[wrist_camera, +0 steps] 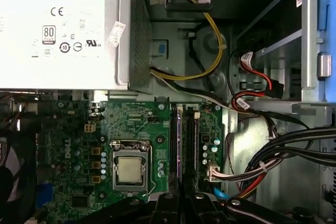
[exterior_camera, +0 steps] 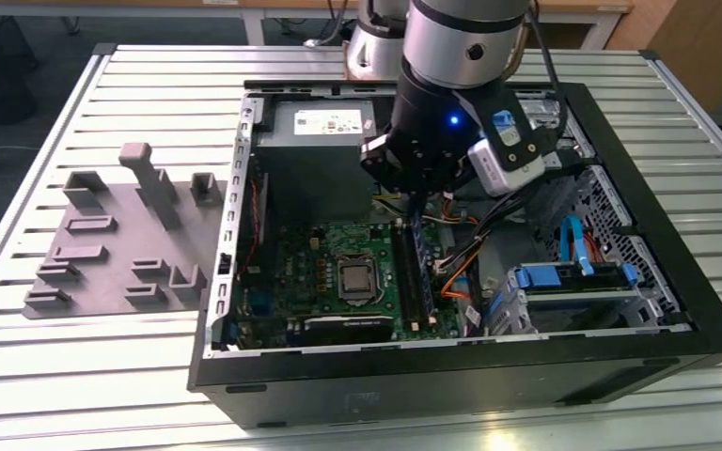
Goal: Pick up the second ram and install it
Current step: 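Insert the second ram into the second slot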
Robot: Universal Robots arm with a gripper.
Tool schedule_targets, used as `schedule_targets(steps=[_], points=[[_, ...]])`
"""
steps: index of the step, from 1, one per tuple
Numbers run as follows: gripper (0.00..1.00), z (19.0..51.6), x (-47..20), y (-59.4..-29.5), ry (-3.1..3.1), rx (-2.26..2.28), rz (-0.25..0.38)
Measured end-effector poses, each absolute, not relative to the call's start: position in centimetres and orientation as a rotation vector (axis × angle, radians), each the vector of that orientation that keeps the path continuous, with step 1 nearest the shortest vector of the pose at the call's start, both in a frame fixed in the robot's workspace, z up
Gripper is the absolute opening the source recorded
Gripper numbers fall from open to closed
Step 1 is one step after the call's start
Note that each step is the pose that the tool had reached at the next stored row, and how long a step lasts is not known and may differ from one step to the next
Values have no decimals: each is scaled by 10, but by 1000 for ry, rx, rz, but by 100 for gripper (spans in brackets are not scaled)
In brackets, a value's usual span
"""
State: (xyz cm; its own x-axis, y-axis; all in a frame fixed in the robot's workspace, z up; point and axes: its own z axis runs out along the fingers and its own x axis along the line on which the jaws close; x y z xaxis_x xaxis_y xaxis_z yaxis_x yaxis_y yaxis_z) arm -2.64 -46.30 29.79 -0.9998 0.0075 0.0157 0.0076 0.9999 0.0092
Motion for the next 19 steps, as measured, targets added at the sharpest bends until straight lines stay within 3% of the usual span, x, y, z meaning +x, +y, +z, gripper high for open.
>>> schedule_targets(steps=[19], points=[[14,266,-26,-465,-3126,-25,-14]])
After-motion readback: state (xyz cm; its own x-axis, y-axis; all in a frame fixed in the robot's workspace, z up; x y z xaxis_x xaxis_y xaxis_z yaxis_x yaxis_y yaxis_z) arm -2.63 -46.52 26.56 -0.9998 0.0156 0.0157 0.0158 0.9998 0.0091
